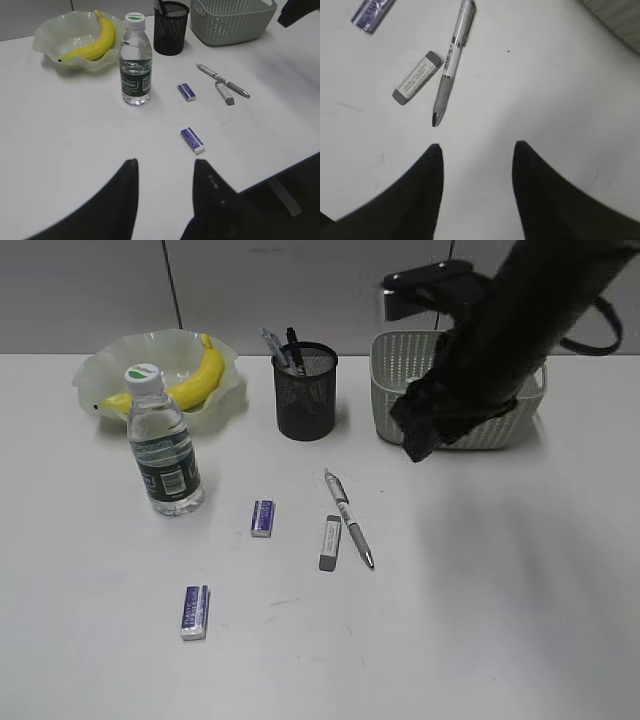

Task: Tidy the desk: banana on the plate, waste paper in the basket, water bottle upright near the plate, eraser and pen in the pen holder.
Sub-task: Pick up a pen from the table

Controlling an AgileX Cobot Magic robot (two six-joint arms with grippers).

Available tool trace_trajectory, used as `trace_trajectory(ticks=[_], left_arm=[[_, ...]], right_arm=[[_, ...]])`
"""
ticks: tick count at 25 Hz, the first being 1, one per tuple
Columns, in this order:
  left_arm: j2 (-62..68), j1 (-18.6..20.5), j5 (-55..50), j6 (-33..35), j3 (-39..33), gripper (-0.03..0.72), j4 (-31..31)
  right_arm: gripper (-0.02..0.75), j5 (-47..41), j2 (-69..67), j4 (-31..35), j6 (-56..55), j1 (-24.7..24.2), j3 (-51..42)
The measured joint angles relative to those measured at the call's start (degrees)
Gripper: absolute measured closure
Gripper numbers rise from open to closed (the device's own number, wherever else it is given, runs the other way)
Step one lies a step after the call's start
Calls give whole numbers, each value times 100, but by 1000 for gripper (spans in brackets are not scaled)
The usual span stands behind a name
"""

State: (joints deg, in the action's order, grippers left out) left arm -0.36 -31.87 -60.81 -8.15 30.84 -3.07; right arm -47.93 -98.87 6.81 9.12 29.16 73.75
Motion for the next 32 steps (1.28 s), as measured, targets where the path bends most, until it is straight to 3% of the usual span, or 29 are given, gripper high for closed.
trace_trajectory(ticks=[10,28,30,32], left_arm=[[0,0,0,0,0,416,0],[0,0,0,0,0,420,-5],[0,0,0,0,0,423,-5],[0,0,0,0,0,423,-5]], right_arm=[[371,-909,-1994,-139,-879,408,1311],[370,-954,-3269,-169,-1156,590,1946],[386,-980,-3288,-175,-1158,590,1958],[455,-994,-3298,-210,-1158,590,1969]])
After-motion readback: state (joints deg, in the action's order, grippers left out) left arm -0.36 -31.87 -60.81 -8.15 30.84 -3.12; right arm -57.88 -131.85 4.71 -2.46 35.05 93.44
